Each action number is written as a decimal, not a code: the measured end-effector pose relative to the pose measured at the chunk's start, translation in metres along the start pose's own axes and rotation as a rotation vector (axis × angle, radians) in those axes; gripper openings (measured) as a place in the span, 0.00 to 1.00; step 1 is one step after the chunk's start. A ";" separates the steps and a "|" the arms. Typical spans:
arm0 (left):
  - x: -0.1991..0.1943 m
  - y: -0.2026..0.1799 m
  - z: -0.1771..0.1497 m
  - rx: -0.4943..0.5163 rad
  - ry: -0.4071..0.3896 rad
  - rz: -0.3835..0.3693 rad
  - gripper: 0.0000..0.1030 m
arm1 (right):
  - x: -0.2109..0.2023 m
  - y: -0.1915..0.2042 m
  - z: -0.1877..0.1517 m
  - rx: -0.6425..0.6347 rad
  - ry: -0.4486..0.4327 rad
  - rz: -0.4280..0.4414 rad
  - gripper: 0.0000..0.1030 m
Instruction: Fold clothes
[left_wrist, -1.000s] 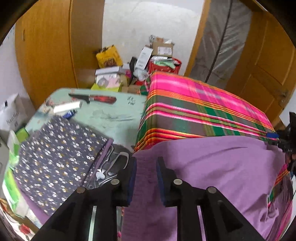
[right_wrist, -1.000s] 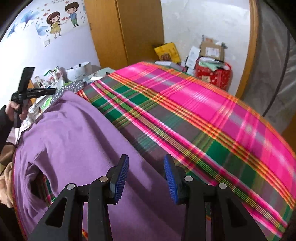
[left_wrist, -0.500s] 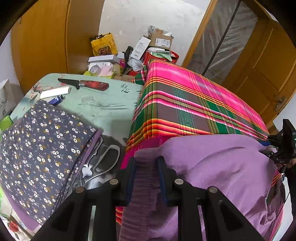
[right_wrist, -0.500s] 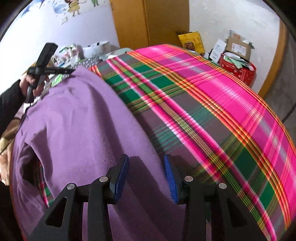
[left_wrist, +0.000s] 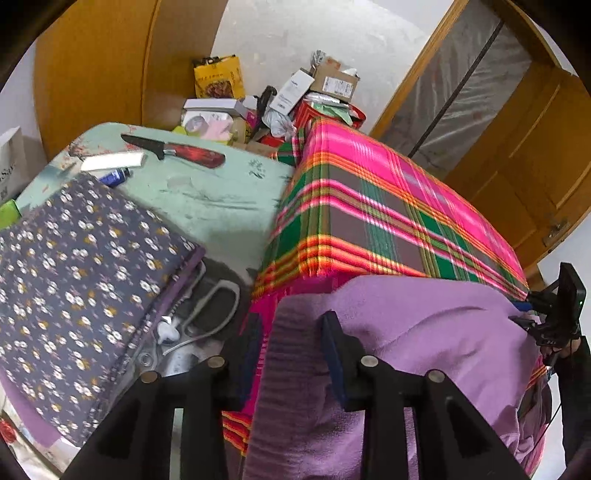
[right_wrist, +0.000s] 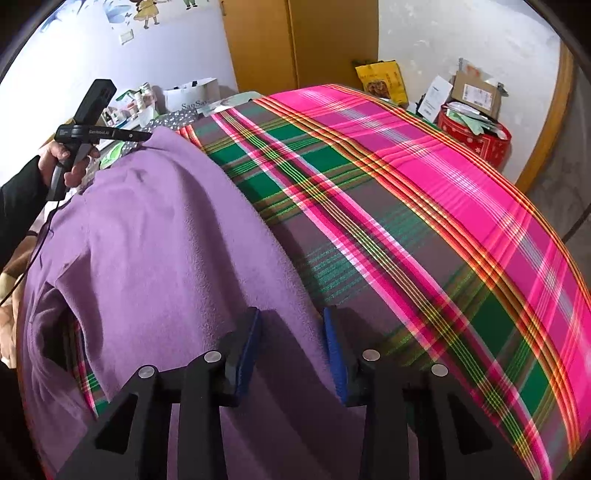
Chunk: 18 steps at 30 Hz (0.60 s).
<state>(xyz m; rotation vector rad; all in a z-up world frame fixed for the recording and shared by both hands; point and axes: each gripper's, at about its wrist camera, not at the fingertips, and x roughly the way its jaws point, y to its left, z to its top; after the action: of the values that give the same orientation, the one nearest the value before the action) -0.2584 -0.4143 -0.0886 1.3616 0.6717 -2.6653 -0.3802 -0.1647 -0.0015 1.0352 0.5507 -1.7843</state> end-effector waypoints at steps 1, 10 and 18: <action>0.000 0.000 0.000 -0.009 0.000 -0.002 0.34 | 0.000 0.000 0.000 0.000 0.001 0.001 0.36; -0.017 -0.010 0.000 -0.004 -0.101 0.098 0.24 | -0.004 0.010 0.007 -0.046 -0.013 -0.040 0.05; -0.028 -0.014 0.019 -0.014 -0.187 0.170 0.18 | -0.009 -0.008 0.032 0.036 -0.079 -0.117 0.05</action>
<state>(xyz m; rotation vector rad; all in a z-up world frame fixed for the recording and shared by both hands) -0.2592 -0.4130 -0.0522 1.0941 0.5286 -2.6033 -0.3989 -0.1803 0.0222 0.9689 0.5415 -1.9353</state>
